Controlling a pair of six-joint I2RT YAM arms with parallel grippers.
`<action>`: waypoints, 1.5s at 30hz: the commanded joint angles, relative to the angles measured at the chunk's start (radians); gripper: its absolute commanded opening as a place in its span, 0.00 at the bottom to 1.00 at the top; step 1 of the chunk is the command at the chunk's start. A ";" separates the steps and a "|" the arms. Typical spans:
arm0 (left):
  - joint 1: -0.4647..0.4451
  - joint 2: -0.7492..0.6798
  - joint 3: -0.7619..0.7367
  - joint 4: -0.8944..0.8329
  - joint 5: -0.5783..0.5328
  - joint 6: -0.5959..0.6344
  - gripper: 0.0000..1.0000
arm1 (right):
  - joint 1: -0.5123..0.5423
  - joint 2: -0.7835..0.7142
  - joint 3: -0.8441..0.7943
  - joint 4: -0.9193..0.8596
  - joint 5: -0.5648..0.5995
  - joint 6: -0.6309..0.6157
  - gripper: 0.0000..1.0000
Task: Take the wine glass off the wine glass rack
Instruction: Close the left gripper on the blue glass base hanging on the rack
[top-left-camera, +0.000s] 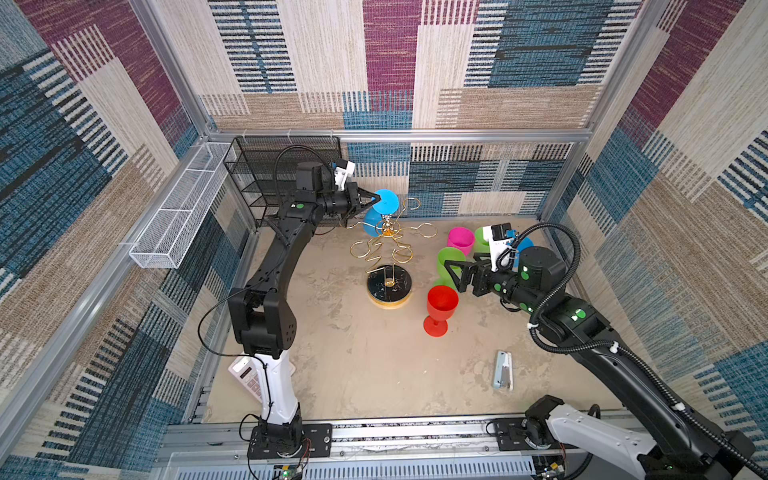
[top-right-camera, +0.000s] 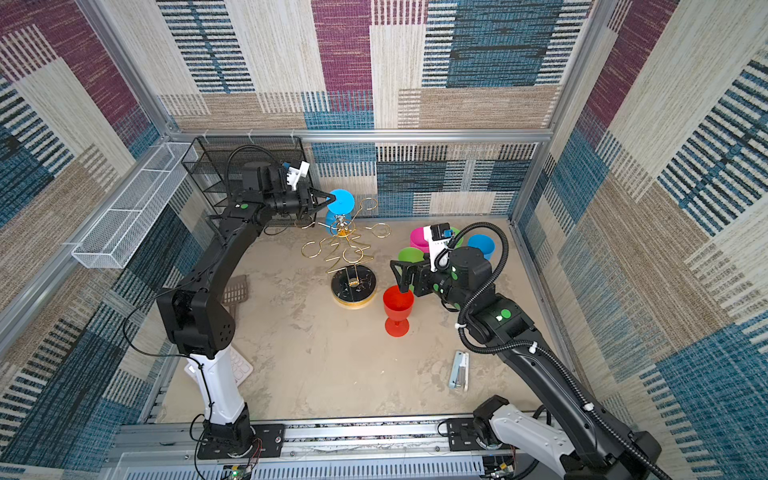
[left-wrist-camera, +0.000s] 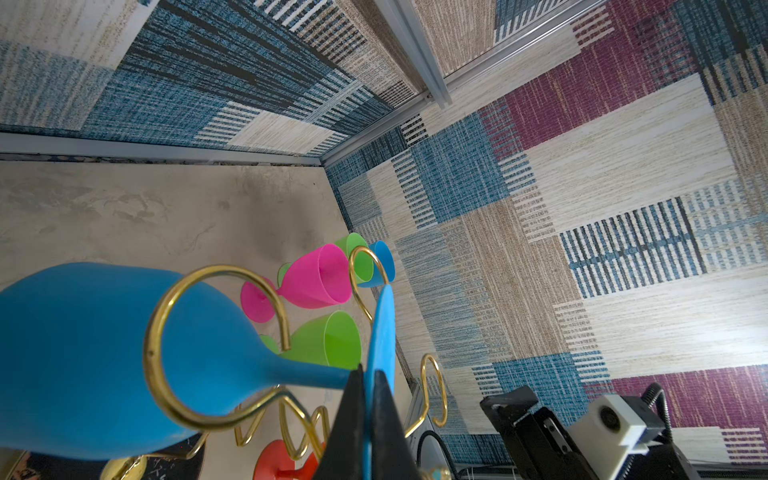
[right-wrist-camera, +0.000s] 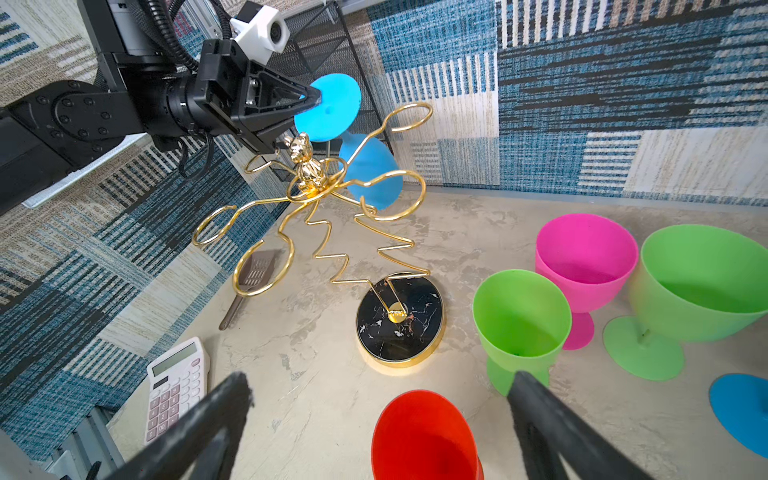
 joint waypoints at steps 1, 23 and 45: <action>-0.007 0.021 0.033 0.027 -0.010 0.017 0.00 | 0.001 -0.008 0.001 0.009 0.015 -0.002 0.99; -0.012 0.037 0.066 0.112 -0.043 -0.062 0.00 | 0.001 -0.033 -0.010 0.003 0.040 -0.017 0.99; -0.018 0.032 0.095 0.103 -0.001 -0.093 0.00 | 0.001 -0.049 -0.018 0.004 0.041 -0.018 0.99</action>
